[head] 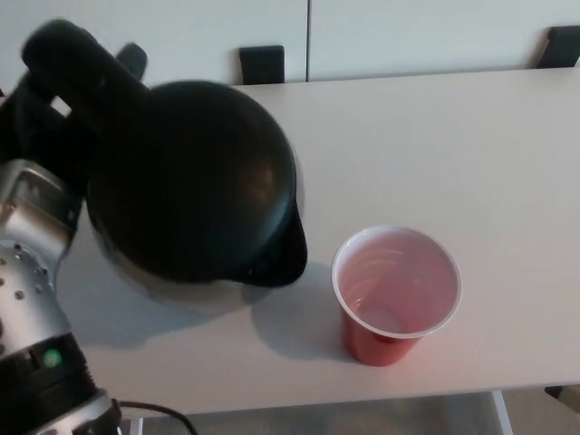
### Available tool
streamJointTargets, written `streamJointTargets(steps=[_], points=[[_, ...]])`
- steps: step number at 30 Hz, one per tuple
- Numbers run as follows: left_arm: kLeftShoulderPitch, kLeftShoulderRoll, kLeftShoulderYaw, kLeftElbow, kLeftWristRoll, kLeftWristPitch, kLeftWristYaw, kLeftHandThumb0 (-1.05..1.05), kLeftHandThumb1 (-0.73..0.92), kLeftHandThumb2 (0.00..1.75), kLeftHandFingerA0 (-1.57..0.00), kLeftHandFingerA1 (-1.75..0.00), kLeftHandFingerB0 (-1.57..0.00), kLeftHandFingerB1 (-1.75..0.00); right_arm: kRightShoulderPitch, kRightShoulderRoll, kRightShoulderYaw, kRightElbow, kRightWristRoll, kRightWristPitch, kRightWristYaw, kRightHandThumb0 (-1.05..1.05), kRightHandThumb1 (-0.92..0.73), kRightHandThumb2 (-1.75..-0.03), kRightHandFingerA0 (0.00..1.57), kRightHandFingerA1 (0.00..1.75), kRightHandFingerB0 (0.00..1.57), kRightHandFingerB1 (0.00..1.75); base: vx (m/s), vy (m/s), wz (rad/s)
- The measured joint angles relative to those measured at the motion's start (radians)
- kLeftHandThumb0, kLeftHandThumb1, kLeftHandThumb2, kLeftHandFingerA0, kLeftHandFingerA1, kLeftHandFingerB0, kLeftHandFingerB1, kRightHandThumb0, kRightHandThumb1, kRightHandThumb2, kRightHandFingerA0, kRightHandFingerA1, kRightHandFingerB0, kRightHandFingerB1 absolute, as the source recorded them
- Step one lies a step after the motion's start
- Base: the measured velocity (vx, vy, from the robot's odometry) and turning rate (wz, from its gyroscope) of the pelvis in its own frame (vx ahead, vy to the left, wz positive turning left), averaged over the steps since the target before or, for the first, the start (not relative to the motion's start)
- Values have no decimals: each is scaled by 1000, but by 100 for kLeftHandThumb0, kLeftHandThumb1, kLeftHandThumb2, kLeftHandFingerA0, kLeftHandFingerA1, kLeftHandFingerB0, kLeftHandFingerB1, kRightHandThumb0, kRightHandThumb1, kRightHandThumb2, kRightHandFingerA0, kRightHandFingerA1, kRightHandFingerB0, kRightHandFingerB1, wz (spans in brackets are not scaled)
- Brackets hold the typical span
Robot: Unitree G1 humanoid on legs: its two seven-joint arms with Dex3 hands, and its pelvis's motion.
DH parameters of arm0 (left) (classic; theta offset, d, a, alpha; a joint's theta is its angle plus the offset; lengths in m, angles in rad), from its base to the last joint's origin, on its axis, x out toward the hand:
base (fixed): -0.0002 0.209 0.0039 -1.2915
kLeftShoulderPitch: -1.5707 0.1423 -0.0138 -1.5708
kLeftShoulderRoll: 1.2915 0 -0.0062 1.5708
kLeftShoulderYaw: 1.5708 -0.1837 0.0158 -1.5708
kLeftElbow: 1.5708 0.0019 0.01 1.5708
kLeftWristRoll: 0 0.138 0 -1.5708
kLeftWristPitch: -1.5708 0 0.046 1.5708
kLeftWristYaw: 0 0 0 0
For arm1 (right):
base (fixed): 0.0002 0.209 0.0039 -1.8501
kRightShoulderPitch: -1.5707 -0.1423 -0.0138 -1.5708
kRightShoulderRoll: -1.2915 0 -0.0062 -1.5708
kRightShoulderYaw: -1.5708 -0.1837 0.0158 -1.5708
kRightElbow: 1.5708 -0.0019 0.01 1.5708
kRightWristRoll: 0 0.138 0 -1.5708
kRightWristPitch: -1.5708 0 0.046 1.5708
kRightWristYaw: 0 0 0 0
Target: The robot walk towards a table in front and uses its left hand to pick up the pot from the base and pour water to the cup on the right hand side
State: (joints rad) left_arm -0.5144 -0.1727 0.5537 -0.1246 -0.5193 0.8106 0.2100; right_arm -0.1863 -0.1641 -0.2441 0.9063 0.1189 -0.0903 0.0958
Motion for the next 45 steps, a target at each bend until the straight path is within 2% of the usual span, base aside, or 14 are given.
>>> streamJointTargets(steps=[5, 6, 17, 18, 19, 20, 21, 23, 24, 25, 26, 29, 32, 45], points=[[54, -25, -60, 8, 8, 0, 20, -4, 71, 55, -72, -175, -37, -171, -3, 0, -1, 0, 1, 1, 0, -42, -49, -73, 26, 51, 34, 57, 0, 0, 0], [63, -26, -74, 11, 11, 0, 20, -3, 70, 55, -72, -175, -37, -170, -4, 0, -1, 0, 2, 1, 0, -36, -60, -58, 28, 43, 38, 53, 0, 0, 0], [133, -12, -175, 17, 45, -33, 19, -9, 69, 56, -67, -175, -40, -166, -9, 0, 0, 0, 2, 7, 0, -37, -60, -57, 26, 45, 32, 52, 0, 0, 0], [138, -6, -186, 17, 48, -38, 18, -13, 63, 56, -64, -158, -51, -139, -9, 0, 0, 0, 2, 7, 1, -36, -60, -57, 26, 45, 33, 51, 0, 0, 0], [142, 0, -197, 17, 52, -44, 17, -18, 58, 57, -69, -91, -59, -74, -9, 0, 0, 0, 2, 7, 1, -37, -60, -57, 27, 45, 33, 51, 0, 0, 0], [148, 10, -219, 17, 66, -57, 17, -24, 58, 57, -49, -49, -39, -35, -9, 0, 0, 0, 2, 7, 1, -37, -60, -58, 27, 45, 33, 51, 0, 0, 0], [152, 16, -230, 16, 73, -63, 17, -24, 58, 57, -49, -49, -39, -35, -10, 0, 0, 0, 2, 8, 1, -37, -60, -58, 27, 45, 33, 51, 0, 0, 0], [167, 40, -271, 6, 90, -80, 9, -32, 53, 58, 0, -16, -1, -21, -10, 0, 2, 0, 1, 9, 0, -37, -60, -57, 28, 48, 34, 52, 0, 0, 0], [171, 55, -287, 0, 94, -82, 2, -45, 34, 68, 0, -11, 0, -12, -11, 0, 2, 0, 1, 9, 0, -37, -60, -57, 28, 48, 34, 53, 0, 0, 0], [174, 72, -303, -6, 100, -84, -5, -45, 34, 68, 0, -11, 0, -12, -11, 0, 2, 0, 0, 9, 0, -37, -60, -57, 28, 48, 34, 53, 0, 0, 0], [175, 95, -321, -12, 108, -88, -15, -55, 36, 66, 0, 0, 0, -1, -12, 0, 2, 0, 1, 9, 0, -36, -59, -58, 27, 49, 33, 53, 0, 0, 0], [173, 164, -362, -22, 130, -115, -48, -60, 39, 69, 0, 0, 0, 0, -13, 0, 1, 0, 1, 11, 0, -37, -59, -57, 27, 49, 34, 54, 0, 0, 0], [167, 225, -386, -11, 153, -143, -88, -52, 40, 68, 0, 0, 0, -2, -16, 0, 1, 0, 2, 14, 1, -37, -59, -58, 27, 52, 33, 54, 0, 0, 0], [84, 435, -366, 159, 204, -231, -211, -56, 36, 66, 0, -2, 0, 0, -18, 0, 1, 0, 2, 18, 7, -39, -58, -58, 24, 53, 32, 53, 0, 0, 0]])
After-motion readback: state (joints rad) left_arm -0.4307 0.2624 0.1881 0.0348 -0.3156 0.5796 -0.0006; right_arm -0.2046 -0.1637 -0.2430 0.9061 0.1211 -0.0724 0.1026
